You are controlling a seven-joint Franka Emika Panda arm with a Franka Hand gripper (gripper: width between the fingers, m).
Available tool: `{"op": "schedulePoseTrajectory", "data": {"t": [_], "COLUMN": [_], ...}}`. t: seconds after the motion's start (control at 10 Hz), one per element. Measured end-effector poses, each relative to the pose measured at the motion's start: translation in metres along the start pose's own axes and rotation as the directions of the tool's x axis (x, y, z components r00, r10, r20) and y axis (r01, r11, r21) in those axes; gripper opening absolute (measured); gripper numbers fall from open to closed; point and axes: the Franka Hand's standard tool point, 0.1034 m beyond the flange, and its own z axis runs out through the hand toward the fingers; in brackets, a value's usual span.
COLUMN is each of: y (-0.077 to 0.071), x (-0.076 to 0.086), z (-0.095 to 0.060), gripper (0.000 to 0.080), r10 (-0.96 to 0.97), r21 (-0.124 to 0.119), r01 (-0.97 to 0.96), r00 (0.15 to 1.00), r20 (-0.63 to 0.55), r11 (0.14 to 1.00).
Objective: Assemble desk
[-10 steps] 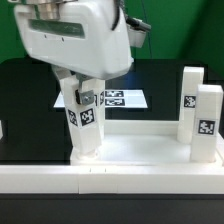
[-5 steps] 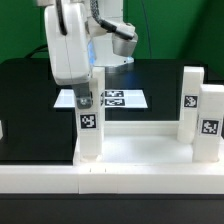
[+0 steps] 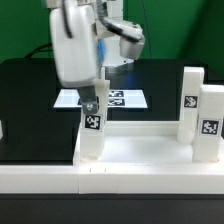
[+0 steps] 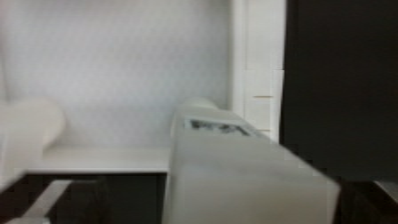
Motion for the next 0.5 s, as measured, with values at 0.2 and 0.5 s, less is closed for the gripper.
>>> {"op": "schedulePoseTrajectory", "data": {"t": [0.2,0.5], "y": [0.0035,0.0034], "x": [-0.01,-0.0091], "z": [0.005,0.005], "gripper": [0.0642,0.0649], "r10": [-0.278,-0.495], "r21": [-0.035,-0.039], "r01": [0.277,0.494], "r00": [0.96,0.869], "r20": [-0.026,-0.017], "r11": [0.96,0.869]}}
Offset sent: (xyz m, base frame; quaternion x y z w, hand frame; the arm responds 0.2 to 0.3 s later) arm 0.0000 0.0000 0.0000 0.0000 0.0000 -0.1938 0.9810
